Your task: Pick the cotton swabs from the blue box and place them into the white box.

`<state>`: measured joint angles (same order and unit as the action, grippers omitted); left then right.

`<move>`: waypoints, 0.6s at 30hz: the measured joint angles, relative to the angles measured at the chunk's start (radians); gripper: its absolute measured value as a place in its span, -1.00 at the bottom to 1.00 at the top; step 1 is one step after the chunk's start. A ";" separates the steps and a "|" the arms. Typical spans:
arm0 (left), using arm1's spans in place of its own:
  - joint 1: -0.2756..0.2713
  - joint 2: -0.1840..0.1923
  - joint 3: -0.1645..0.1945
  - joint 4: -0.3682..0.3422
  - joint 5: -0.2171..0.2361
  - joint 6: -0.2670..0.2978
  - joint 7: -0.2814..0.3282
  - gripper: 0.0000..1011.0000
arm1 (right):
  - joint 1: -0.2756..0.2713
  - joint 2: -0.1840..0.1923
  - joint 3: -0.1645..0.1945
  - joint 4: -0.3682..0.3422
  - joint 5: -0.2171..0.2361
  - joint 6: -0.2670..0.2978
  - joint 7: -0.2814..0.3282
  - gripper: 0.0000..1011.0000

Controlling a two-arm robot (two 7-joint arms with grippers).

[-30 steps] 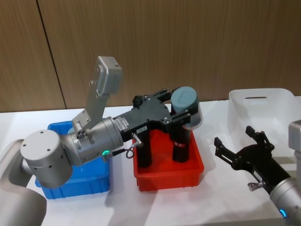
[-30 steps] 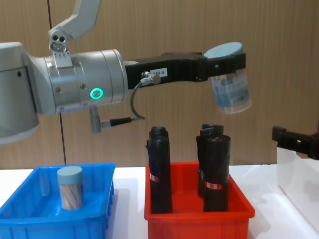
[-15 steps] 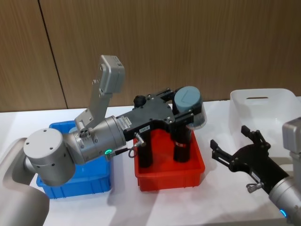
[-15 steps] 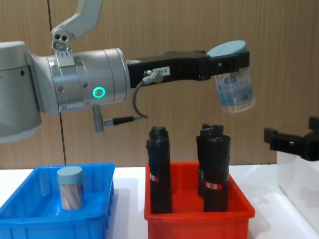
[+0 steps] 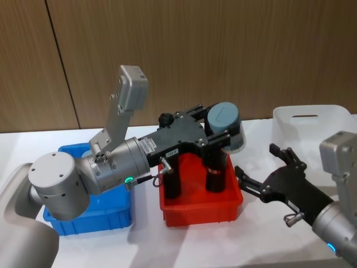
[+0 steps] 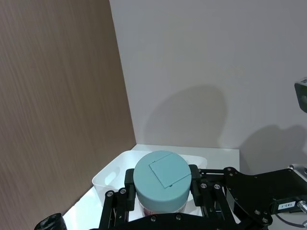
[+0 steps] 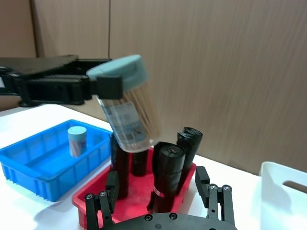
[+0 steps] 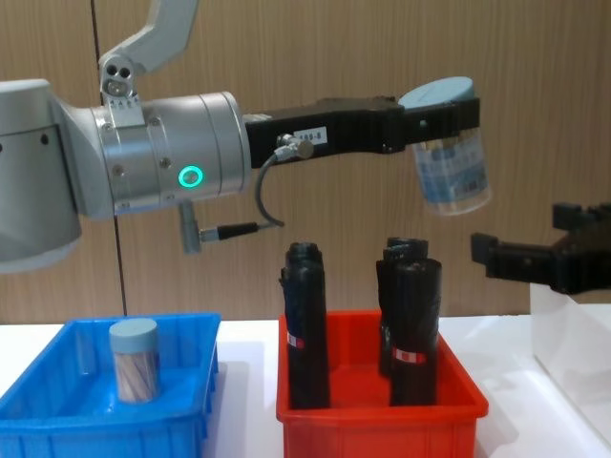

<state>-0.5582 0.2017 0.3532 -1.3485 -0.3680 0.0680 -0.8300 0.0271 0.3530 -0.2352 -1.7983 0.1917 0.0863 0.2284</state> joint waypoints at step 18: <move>-0.001 -0.001 0.000 0.001 0.000 0.000 -0.002 0.31 | 0.077 -0.028 -0.012 -0.004 -0.047 0.059 0.083 0.98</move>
<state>-0.5590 0.2011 0.3531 -1.3476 -0.3680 0.0681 -0.8316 0.1044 0.3250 -0.2468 -1.8027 0.1444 0.1453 0.3116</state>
